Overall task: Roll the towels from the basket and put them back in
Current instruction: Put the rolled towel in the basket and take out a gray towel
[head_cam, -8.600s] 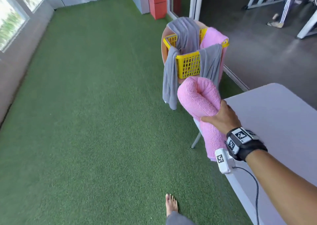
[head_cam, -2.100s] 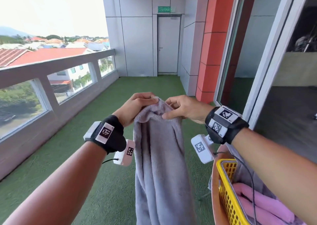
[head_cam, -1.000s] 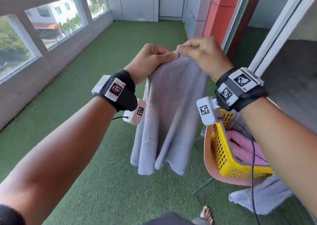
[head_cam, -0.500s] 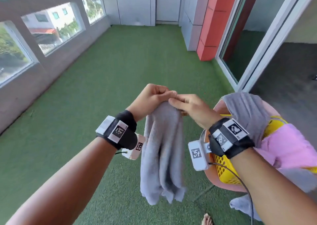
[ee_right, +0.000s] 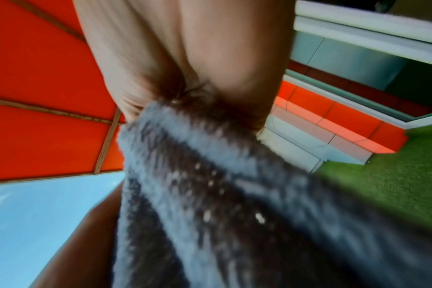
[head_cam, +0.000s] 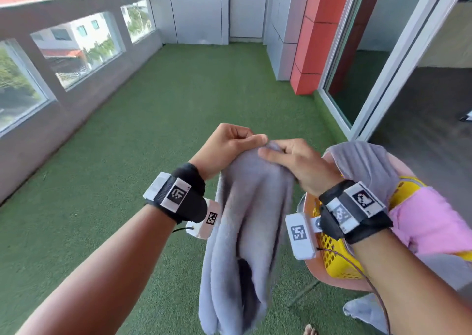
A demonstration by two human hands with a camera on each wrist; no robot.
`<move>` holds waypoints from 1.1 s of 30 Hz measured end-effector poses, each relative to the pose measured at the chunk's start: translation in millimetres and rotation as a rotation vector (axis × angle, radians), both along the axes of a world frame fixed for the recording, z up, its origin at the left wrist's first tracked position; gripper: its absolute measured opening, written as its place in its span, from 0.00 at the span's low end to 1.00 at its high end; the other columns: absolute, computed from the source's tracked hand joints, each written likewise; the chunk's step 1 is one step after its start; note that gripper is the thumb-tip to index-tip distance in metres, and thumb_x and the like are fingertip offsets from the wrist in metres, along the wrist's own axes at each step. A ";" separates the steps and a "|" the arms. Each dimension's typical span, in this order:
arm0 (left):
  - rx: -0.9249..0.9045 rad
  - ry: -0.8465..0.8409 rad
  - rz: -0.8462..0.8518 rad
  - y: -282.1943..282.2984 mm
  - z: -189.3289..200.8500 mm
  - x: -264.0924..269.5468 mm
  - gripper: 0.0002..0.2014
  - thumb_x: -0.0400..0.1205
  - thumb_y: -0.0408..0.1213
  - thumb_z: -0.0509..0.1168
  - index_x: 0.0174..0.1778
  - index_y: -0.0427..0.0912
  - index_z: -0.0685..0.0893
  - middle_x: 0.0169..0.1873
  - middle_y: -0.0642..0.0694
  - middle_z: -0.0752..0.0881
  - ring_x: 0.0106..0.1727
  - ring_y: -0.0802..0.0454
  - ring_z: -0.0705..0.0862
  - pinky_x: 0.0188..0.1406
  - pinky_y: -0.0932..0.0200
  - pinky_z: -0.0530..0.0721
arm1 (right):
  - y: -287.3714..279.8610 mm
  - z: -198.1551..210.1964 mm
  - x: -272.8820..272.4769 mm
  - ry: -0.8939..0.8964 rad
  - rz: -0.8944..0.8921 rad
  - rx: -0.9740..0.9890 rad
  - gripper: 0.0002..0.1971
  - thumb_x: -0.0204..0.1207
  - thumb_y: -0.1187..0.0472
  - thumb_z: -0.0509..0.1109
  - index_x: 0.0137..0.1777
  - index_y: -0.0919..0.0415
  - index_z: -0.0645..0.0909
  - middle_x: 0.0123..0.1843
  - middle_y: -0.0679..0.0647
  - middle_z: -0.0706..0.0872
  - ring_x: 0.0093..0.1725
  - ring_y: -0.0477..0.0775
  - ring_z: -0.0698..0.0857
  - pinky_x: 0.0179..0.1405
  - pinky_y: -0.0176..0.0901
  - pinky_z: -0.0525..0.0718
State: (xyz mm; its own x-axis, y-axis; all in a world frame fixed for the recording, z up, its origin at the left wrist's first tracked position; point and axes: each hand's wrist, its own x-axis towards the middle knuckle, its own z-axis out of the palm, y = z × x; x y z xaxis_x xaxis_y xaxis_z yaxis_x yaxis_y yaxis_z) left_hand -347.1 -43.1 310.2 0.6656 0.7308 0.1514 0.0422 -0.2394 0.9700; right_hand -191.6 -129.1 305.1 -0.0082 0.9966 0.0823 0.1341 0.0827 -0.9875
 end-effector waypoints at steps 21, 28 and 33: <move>0.033 -0.124 0.059 0.6 13.3 -13.5 0.23 0.82 0.42 0.68 0.22 0.36 0.72 0.21 0.44 0.72 0.23 0.53 0.67 0.22 0.60 0.66 | 0.5 13.4 -24.3 0.033 0.032 -0.023 0.14 0.78 0.58 0.69 0.54 0.70 0.85 0.52 0.65 0.90 0.51 0.59 0.88 0.53 0.46 0.85; 0.054 -0.123 0.050 -4.2 10.7 -19.1 0.28 0.82 0.44 0.68 0.27 0.25 0.67 0.27 0.41 0.66 0.29 0.47 0.60 0.26 0.52 0.58 | 0.9 14.2 -3.8 0.276 -0.103 0.072 0.15 0.75 0.54 0.71 0.49 0.68 0.84 0.46 0.62 0.88 0.48 0.57 0.85 0.54 0.48 0.81; 0.068 -0.085 -0.011 -10.9 14.1 -6.8 0.26 0.83 0.44 0.67 0.29 0.24 0.74 0.27 0.41 0.74 0.29 0.50 0.68 0.26 0.54 0.63 | -4.1 9.9 -15.9 0.094 -0.044 0.066 0.13 0.76 0.55 0.70 0.48 0.67 0.85 0.45 0.58 0.88 0.46 0.51 0.84 0.49 0.41 0.79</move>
State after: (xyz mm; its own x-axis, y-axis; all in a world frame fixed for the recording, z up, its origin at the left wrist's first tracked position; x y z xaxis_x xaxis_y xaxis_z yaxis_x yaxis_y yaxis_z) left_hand -353.9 -54.1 324.2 0.6560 0.7098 0.2565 -0.0426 -0.3045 0.9516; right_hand -207.5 -133.2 315.0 0.0462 0.9881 0.1465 0.0462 0.1444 -0.9884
